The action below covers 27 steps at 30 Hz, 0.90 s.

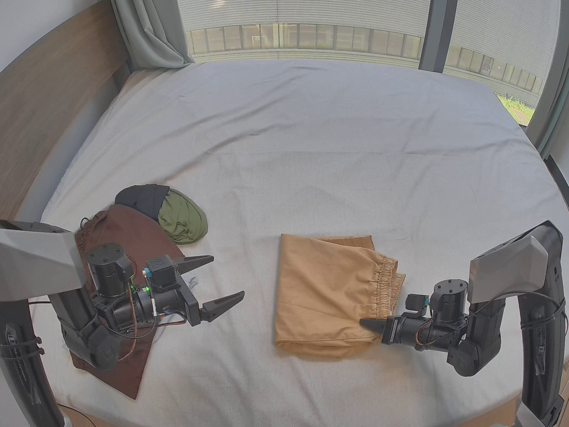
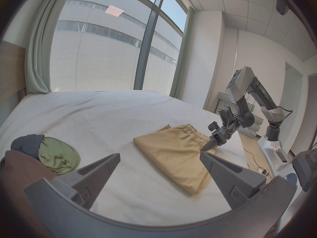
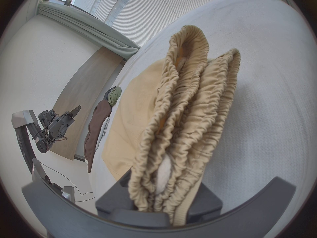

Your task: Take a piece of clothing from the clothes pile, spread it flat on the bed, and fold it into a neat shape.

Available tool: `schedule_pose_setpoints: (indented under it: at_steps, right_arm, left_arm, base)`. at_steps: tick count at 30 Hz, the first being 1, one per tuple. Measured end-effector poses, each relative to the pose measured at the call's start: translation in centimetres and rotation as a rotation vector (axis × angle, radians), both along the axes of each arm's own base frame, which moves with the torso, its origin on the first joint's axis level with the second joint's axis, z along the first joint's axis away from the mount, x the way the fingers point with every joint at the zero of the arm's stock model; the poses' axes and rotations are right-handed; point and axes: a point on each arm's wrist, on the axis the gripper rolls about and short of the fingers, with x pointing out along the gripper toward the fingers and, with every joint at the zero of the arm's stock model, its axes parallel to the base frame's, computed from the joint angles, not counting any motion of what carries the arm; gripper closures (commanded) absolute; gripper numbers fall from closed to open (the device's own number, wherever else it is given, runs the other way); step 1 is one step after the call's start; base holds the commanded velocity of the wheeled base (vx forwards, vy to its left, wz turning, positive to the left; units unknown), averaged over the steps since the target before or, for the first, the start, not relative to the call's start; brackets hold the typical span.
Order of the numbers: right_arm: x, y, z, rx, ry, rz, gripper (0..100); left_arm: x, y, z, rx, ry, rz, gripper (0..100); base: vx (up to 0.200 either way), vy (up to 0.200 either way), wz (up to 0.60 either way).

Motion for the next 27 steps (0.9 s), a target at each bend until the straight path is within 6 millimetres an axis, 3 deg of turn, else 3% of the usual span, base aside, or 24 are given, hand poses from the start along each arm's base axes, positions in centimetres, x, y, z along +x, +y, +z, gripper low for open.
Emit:
schedule_pose_setpoints:
  at_steps: [9, 27]
  right_arm:
    - [-0.2, 0.7, 0.9, 0.012, -0.028, 0.026, 100]
    - [-0.3, 2.0, 5.4, 0.081, -0.160, 0.090, 100]
  left_arm:
    - [-0.3, 1.6, 1.1, -0.001, -0.029, 0.043, 0]
    - [-0.6, 3.6, 1.0, 0.013, -0.009, 0.142, 0]
  base:
    - [0.000, 0.000, 0.00]
    - [0.000, 0.000, 0.00]
